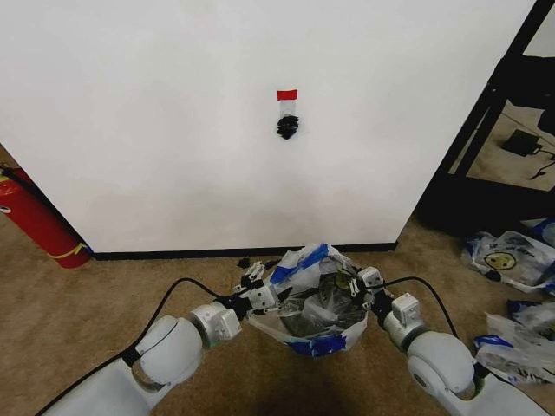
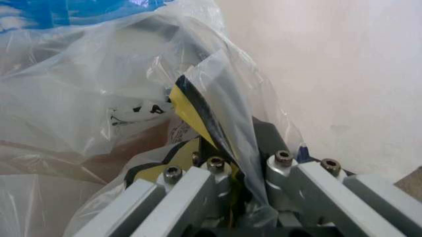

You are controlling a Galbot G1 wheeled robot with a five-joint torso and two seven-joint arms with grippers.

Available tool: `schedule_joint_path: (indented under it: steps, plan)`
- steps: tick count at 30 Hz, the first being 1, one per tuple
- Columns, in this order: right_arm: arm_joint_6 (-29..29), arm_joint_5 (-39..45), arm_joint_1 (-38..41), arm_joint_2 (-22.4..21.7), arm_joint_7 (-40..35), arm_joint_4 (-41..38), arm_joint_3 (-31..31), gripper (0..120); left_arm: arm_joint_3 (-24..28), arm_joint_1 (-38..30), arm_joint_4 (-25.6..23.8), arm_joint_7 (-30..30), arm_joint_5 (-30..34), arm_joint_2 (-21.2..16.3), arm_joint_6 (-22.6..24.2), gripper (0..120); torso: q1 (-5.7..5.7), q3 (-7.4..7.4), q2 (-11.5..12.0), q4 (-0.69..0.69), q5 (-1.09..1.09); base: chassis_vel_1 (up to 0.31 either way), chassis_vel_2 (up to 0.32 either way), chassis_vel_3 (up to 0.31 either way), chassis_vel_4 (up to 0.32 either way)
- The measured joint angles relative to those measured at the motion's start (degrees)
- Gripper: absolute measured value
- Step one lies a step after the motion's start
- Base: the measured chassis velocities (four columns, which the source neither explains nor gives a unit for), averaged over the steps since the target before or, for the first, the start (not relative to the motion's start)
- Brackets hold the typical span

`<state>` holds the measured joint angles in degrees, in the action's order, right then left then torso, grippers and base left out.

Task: Pick up the garbage bag from the wall and place it over the trash bin.

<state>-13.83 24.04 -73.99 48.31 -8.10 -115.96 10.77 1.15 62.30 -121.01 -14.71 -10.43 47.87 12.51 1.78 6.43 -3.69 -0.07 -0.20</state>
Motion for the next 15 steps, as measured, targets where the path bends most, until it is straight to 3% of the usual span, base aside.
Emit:
schedule_joint_path:
  steps: [2, 15]
  plan:
    - [-0.1, 0.5, -0.1, 0.2, 0.0, -0.3, -0.2, 1, 0.2, -0.4, 0.6, 0.4, -0.6, 0.5, 0.1, 68, 0.00, 0.00, 0.0, -0.01, 0.00, 0.000, 0.000, 0.000, 0.000]
    - [-0.9, 2.9, -0.6, 0.1, -0.9, -0.8, -0.4, 1, 0.9, -1.2, 1.2, 4.0, -1.6, 1.4, 1.7, 20, 0.00, 0.00, 0.0, -0.01, 0.00, 0.000, 0.000, 0.000, 0.000]
